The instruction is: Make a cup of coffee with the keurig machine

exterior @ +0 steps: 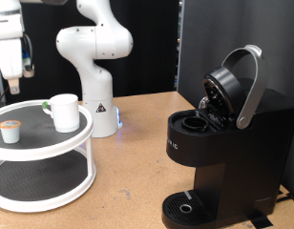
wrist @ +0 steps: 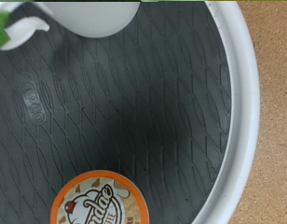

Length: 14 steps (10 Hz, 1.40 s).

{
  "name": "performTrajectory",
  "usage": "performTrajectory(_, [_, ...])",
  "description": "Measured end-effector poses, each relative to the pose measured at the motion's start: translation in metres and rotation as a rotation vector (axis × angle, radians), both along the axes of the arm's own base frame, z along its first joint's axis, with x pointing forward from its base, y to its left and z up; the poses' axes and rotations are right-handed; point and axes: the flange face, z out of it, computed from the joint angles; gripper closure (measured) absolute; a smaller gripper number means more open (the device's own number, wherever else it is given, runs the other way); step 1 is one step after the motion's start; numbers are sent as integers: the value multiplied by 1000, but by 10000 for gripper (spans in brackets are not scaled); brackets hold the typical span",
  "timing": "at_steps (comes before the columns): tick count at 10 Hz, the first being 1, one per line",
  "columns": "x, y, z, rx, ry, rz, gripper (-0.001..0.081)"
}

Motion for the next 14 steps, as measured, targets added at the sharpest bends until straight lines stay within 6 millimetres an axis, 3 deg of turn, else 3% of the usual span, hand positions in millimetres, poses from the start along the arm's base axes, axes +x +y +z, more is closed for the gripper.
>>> performTrajectory(6, [-12,-7,-43,-36,-21,9,1])
performTrajectory(14, [-9,-19,-83,-64,-32,-1,1])
